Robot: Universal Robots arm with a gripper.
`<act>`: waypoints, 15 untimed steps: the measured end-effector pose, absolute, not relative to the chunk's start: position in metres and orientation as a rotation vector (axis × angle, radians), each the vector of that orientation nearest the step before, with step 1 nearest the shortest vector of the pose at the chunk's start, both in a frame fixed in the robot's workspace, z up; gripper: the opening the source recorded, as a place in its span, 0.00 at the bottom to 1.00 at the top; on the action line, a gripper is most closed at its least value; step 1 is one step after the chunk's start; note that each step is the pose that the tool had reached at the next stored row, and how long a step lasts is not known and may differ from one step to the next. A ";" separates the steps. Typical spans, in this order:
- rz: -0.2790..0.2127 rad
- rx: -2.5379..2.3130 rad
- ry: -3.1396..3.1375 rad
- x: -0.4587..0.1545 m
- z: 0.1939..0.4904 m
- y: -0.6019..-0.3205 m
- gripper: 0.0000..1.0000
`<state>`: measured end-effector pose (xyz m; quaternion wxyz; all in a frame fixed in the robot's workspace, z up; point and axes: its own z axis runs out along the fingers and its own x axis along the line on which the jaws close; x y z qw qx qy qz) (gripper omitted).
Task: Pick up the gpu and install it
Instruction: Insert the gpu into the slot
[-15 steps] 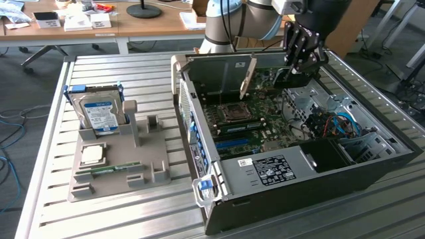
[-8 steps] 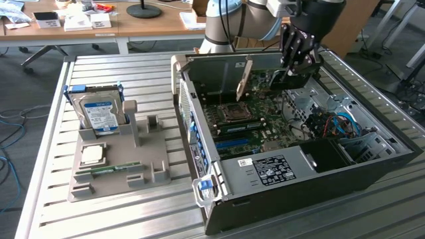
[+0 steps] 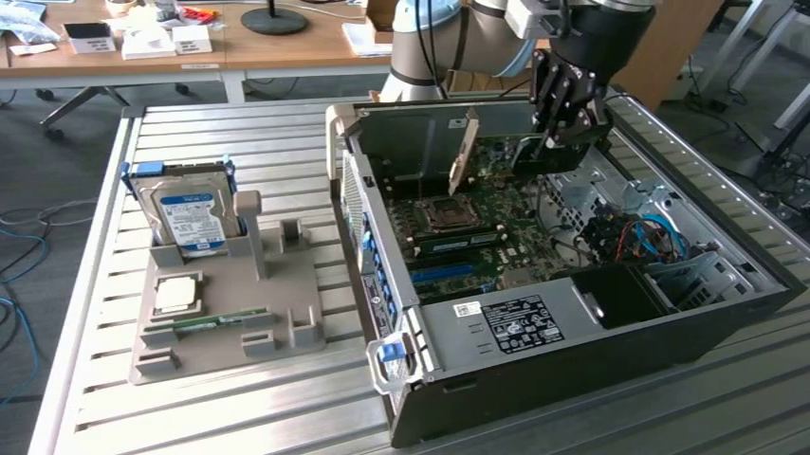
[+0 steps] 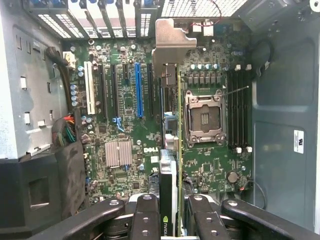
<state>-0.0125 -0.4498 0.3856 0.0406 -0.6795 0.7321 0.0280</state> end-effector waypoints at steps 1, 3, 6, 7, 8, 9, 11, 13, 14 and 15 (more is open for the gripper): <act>0.086 -2.081 2.242 -0.013 0.382 -0.450 0.27; 0.086 -2.081 2.242 -0.014 0.377 -0.450 0.27; 0.086 -2.081 2.242 -0.014 0.377 -0.450 0.27; 0.086 -2.081 2.242 -0.014 0.377 -0.450 0.27; 0.086 -2.081 2.242 -0.014 0.377 -0.450 0.27; 0.086 -2.081 2.242 -0.014 0.377 -0.450 0.27; 0.086 -2.081 2.242 -0.014 0.377 -0.450 0.27; 0.086 -2.081 2.242 -0.017 0.376 -0.450 0.27; 0.086 -2.081 2.242 -0.018 0.376 -0.450 0.27; 0.086 -2.081 2.242 -0.019 0.376 -0.450 0.27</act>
